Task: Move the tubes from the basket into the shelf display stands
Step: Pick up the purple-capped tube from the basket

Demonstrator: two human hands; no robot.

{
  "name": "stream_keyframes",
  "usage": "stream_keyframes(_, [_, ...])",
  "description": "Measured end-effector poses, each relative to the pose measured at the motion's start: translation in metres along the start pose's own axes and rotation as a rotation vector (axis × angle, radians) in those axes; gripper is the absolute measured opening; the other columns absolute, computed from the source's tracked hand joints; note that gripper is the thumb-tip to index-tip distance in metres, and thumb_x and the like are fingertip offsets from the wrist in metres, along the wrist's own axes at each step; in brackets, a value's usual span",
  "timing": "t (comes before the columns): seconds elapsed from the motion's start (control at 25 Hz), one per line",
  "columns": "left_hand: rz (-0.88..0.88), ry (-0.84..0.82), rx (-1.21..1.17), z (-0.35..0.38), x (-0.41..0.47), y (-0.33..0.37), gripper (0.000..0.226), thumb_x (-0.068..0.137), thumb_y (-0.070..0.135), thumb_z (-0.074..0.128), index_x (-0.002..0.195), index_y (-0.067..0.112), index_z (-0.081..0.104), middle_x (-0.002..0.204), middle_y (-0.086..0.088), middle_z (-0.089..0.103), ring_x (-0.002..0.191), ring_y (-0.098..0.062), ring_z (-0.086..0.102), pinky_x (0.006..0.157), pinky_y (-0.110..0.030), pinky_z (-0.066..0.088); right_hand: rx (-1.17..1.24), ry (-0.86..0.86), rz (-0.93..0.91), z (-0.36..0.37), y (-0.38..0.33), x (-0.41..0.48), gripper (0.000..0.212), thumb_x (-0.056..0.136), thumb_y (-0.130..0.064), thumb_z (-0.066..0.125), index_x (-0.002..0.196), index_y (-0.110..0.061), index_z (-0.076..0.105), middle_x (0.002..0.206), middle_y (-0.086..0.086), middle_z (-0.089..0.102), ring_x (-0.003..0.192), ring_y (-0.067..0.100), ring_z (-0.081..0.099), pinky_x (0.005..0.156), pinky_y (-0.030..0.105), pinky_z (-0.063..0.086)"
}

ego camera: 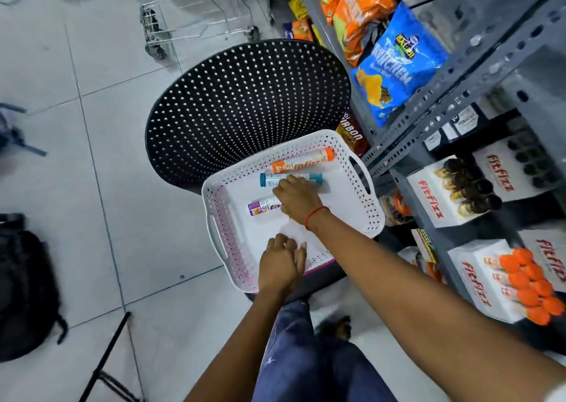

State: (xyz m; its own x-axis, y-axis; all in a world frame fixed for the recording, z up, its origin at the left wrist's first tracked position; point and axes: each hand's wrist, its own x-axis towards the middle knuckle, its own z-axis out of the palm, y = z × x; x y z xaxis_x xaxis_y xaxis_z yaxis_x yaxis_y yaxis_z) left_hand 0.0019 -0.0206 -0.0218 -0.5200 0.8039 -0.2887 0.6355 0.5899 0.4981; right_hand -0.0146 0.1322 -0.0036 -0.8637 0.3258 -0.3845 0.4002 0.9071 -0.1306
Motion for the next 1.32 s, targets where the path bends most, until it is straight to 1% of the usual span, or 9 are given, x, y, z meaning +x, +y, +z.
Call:
stream_keyframes(0.12, [0.013, 0.004, 0.02, 0.001, 0.0, -0.001, 0.056, 0.091, 0.045, 0.025, 0.092, 0.005, 0.064, 0.098, -0.016, 0.062, 0.089, -0.034, 0.055, 0.07, -0.04, 0.05, -0.037, 0.017, 0.026, 0.0, -0.005, 0.003, 0.029, 0.09, -0.003, 0.051, 0.117, 0.0, 0.059, 0.117, 0.018, 0.061, 0.115, 0.036, 0.05, 0.091, 0.045, 0.046])
stream_keyframes(0.24, [0.001, -0.019, 0.032, 0.003, 0.0, -0.003, 0.053, 0.093, 0.045, 0.028, 0.096, 0.006, 0.064, 0.102, -0.016, 0.061, 0.093, -0.033, 0.055, 0.074, -0.041, 0.051, -0.069, 0.033, 0.089, 0.003, 0.001, -0.003, 0.017, 0.077, -0.002, 0.068, 0.094, -0.003, 0.071, 0.092, 0.015, 0.071, 0.094, 0.033, 0.064, 0.07, 0.038, 0.055])
stream_keyframes(0.4, [-0.025, -0.033, 0.028, 0.003, -0.001, -0.003, 0.042, 0.096, 0.039, 0.036, 0.103, 0.007, 0.062, 0.111, -0.015, 0.06, 0.1, -0.03, 0.053, 0.083, -0.04, 0.047, -0.083, 0.078, 0.109, 0.005, 0.013, -0.01, 0.015, 0.061, 0.002, 0.08, 0.074, -0.004, 0.074, 0.07, 0.013, 0.072, 0.072, 0.03, 0.069, 0.054, 0.03, 0.057])
stream_keyframes(0.44, [-0.02, -0.027, 0.03, 0.003, -0.001, -0.003, 0.043, 0.095, 0.039, 0.035, 0.102, 0.006, 0.062, 0.11, -0.016, 0.06, 0.099, -0.031, 0.053, 0.082, -0.04, 0.047, -0.075, 0.051, 0.108, 0.004, 0.015, -0.011, 0.016, 0.066, 0.001, 0.077, 0.08, -0.003, 0.073, 0.077, 0.014, 0.072, 0.078, 0.031, 0.068, 0.058, 0.032, 0.057])
stream_keyframes(0.56, [0.01, -0.001, 0.042, 0.004, -0.002, -0.004, 0.045, 0.093, 0.039, 0.034, 0.096, 0.005, 0.063, 0.103, -0.017, 0.061, 0.094, -0.034, 0.054, 0.076, -0.042, 0.05, 0.011, -0.002, 0.093, 0.003, 0.017, -0.012, 0.027, 0.091, -0.003, 0.051, 0.116, -0.003, 0.06, 0.117, 0.017, 0.061, 0.113, 0.034, 0.055, 0.088, 0.041, 0.051])
stream_keyframes(0.64, [0.009, -0.005, 0.05, 0.004, -0.002, -0.006, 0.044, 0.094, 0.039, 0.035, 0.096, 0.005, 0.063, 0.103, -0.017, 0.061, 0.094, -0.033, 0.054, 0.076, -0.042, 0.05, 0.079, 0.012, 0.111, 0.0, 0.02, -0.017, 0.032, 0.091, -0.008, 0.055, 0.122, -0.005, 0.057, 0.124, 0.015, 0.057, 0.118, 0.032, 0.052, 0.093, 0.041, 0.05])
stream_keyframes(1.0, [0.033, -0.024, 0.148, -0.004, -0.003, 0.002, 0.04, 0.098, 0.038, 0.034, 0.108, 0.009, 0.061, 0.116, -0.014, 0.06, 0.103, -0.03, 0.052, 0.086, -0.041, 0.046, 0.351, 0.08, 0.194, -0.047, 0.03, -0.077, 0.046, 0.087, -0.017, 0.065, 0.131, -0.009, 0.054, 0.125, 0.016, 0.055, 0.121, 0.032, 0.049, 0.098, 0.039, 0.046])
stream_keyframes(1.2, [0.193, 0.066, 0.153, -0.01, 0.003, 0.032, 0.031, 0.097, 0.032, 0.044, 0.104, 0.008, 0.062, 0.104, -0.019, 0.064, 0.094, -0.037, 0.056, 0.074, -0.044, 0.047, 0.539, 0.217, 0.358, -0.091, 0.051, -0.165, 0.043, 0.086, -0.012, 0.066, 0.128, -0.008, 0.056, 0.123, 0.017, 0.053, 0.116, 0.03, 0.052, 0.096, 0.032, 0.043])
stream_keyframes(1.32, [0.386, 0.121, 0.104, -0.013, 0.01, 0.08, 0.037, 0.094, 0.034, 0.038, 0.097, 0.006, 0.062, 0.089, -0.02, 0.065, 0.08, -0.041, 0.058, 0.064, -0.044, 0.048, 0.599, 0.359, 0.485, -0.118, 0.07, -0.242, 0.04, 0.083, -0.01, 0.068, 0.123, -0.012, 0.061, 0.116, 0.017, 0.054, 0.11, 0.029, 0.054, 0.081, 0.021, 0.036])
